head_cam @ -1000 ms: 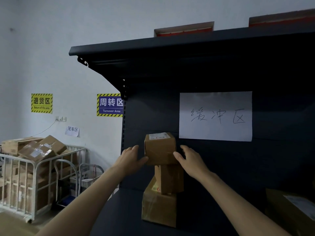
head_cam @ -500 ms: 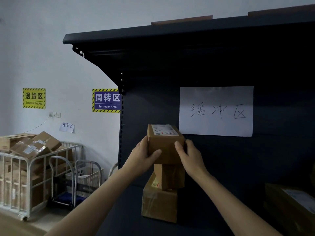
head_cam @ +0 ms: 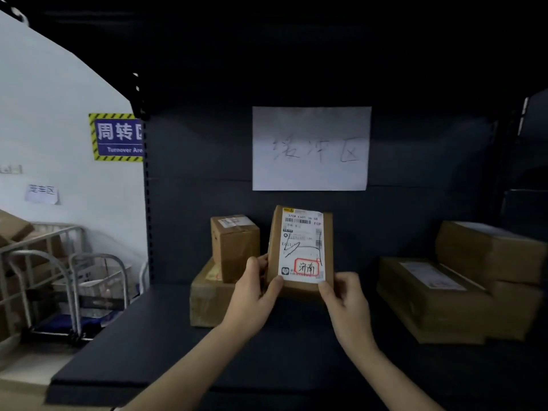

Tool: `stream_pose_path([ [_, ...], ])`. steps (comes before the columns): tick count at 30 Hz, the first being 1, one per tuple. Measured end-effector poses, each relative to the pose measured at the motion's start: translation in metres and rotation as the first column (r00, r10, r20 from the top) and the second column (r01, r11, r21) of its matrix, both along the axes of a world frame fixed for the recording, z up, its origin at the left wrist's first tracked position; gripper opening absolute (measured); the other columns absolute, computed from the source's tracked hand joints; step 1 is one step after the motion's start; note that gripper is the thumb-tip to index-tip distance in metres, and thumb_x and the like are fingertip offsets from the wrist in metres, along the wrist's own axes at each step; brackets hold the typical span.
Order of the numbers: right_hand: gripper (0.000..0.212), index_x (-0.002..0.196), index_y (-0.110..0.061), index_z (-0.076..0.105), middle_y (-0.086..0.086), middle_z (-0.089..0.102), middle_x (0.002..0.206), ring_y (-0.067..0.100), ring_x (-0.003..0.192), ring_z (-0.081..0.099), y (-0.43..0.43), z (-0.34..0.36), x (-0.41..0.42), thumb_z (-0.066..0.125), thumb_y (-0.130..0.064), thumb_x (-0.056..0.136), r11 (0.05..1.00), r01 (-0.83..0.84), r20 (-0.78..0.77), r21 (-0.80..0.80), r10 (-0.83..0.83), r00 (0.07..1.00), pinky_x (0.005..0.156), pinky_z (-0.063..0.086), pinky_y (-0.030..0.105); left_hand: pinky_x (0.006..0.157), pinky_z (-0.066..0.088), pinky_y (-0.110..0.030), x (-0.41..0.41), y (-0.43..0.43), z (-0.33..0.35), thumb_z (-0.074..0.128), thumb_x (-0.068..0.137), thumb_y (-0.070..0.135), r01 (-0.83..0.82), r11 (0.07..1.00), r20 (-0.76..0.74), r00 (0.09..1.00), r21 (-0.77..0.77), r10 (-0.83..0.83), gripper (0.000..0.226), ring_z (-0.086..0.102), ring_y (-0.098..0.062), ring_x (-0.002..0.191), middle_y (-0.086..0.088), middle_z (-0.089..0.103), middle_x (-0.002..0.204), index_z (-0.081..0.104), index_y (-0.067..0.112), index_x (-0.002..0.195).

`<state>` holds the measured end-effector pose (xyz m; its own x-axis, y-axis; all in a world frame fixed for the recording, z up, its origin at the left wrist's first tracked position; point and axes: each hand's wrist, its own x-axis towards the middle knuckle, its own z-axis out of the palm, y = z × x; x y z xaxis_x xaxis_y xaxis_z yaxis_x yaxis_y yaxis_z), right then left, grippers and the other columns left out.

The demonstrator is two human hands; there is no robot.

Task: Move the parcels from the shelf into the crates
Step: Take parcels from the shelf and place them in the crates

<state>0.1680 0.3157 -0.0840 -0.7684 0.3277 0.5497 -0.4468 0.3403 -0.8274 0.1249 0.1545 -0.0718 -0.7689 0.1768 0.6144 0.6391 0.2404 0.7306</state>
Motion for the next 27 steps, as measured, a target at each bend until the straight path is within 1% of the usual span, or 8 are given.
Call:
stream_pose_path([
  [4, 0.027, 0.104, -0.028, 0.046, -0.02, 0.055, 0.1, -0.003, 0.093, 0.057, 0.026, -0.021, 0.002, 0.063, -0.017, 0.086, 0.997, 0.036, 0.123, 0.064, -0.044, 0.991, 0.067, 0.047, 0.006, 0.089, 0.047, -0.012, -0.005, 0.023, -0.025, 0.06, 0.089, 0.017, 0.05, 0.995, 0.061, 0.997, -0.09, -0.045, 0.027, 0.052, -0.002, 0.117, 0.013, 0.053, 0.124, 0.041, 0.022, 0.107],
  [7, 0.05, 0.128, -0.019, 0.043, -0.015, 0.053, 0.113, 0.002, 0.108, 0.05, 0.039, -0.042, -0.002, 0.066, -0.013, 0.084, 0.987, 0.053, 0.262, 0.155, -0.092, 0.961, 0.088, 0.043, 0.015, 0.087, 0.042, -0.009, -0.008, 0.037, -0.044, 0.063, 0.086, 0.015, 0.013, 0.977, 0.129, 0.992, -0.215, 0.015, 0.038, 0.048, 0.001, 0.114, 0.014, 0.051, 0.12, 0.041, 0.018, 0.116],
  [10, 0.062, 0.136, -0.017, 0.038, -0.005, 0.055, 0.129, 0.01, 0.12, 0.051, 0.044, -0.059, -0.009, 0.068, -0.014, 0.082, 0.972, 0.08, 0.366, 0.22, -0.158, 0.917, 0.101, 0.044, 0.029, 0.086, 0.043, -0.012, -0.01, 0.046, -0.059, 0.066, 0.084, 0.017, -0.04, 0.935, 0.18, 0.978, -0.353, 0.109, 0.038, 0.054, -0.005, 0.113, 0.007, 0.056, 0.122, 0.041, 0.018, 0.114],
  [16, 0.056, 0.13, -0.018, 0.039, -0.001, 0.054, 0.131, 0.013, 0.121, 0.052, 0.045, -0.067, -0.021, 0.068, -0.013, 0.082, 0.939, 0.084, 0.433, 0.333, -0.231, 0.871, 0.099, 0.045, 0.027, 0.089, 0.05, -0.022, -0.014, 0.051, -0.074, 0.063, 0.085, 0.018, -0.087, 0.852, 0.199, 0.955, -0.517, 0.218, 0.033, 0.056, -0.011, 0.112, 0.001, 0.056, 0.123, 0.037, 0.02, 0.105],
  [19, 0.061, 0.134, -0.018, 0.035, -0.001, 0.05, 0.135, 0.013, 0.124, 0.049, 0.05, -0.07, -0.021, 0.067, -0.014, 0.082, 0.915, 0.072, 0.467, 0.398, -0.27, 0.842, 0.101, 0.043, 0.027, 0.095, 0.046, -0.026, -0.013, 0.049, -0.073, 0.06, 0.087, 0.025, -0.1, 0.764, 0.121, 0.966, -0.637, 0.227, 0.042, 0.05, -0.013, 0.121, 0.001, 0.049, 0.133, 0.037, 0.019, 0.122],
  [21, 0.067, 0.14, -0.017, 0.028, 0.001, 0.044, 0.14, 0.014, 0.126, 0.046, 0.053, -0.07, -0.016, 0.065, -0.021, 0.085, 0.87, 0.065, 0.476, 0.489, -0.328, 0.816, 0.102, 0.042, 0.027, 0.109, 0.033, -0.028, -0.014, 0.042, -0.07, 0.055, 0.09, 0.032, -0.191, 0.65, -0.029, 0.968, -0.735, 0.251, 0.052, 0.036, -0.015, 0.134, -0.001, 0.037, 0.145, 0.033, 0.018, 0.134],
  [24, 0.069, 0.145, -0.015, 0.02, 0.003, 0.033, 0.146, 0.016, 0.13, 0.041, 0.054, -0.069, -0.002, 0.056, -0.036, 0.09, 0.717, 0.032, 0.442, 0.697, -0.464, 0.767, 0.104, 0.037, 0.026, 0.118, 0.012, -0.033, -0.017, 0.03, -0.065, 0.05, 0.092, 0.039, -0.321, 0.501, -0.195, 0.938, -0.804, 0.288, 0.057, 0.018, -0.019, 0.144, -0.004, 0.024, 0.153, 0.029, 0.017, 0.14],
  [27, 0.062, 0.144, -0.015, 0.024, 0.001, 0.032, 0.147, 0.017, 0.131, 0.037, 0.05, -0.069, 0.011, 0.046, -0.043, 0.093, 0.58, 0.004, 0.35, 0.815, -0.497, 0.794, 0.109, 0.03, 0.026, 0.119, 0.007, -0.035, -0.016, 0.018, -0.067, 0.046, 0.092, 0.045, -0.359, 0.41, -0.246, 0.921, -0.839, 0.303, 0.061, 0.013, -0.021, 0.145, -0.007, 0.022, 0.154, 0.027, 0.016, 0.142],
])
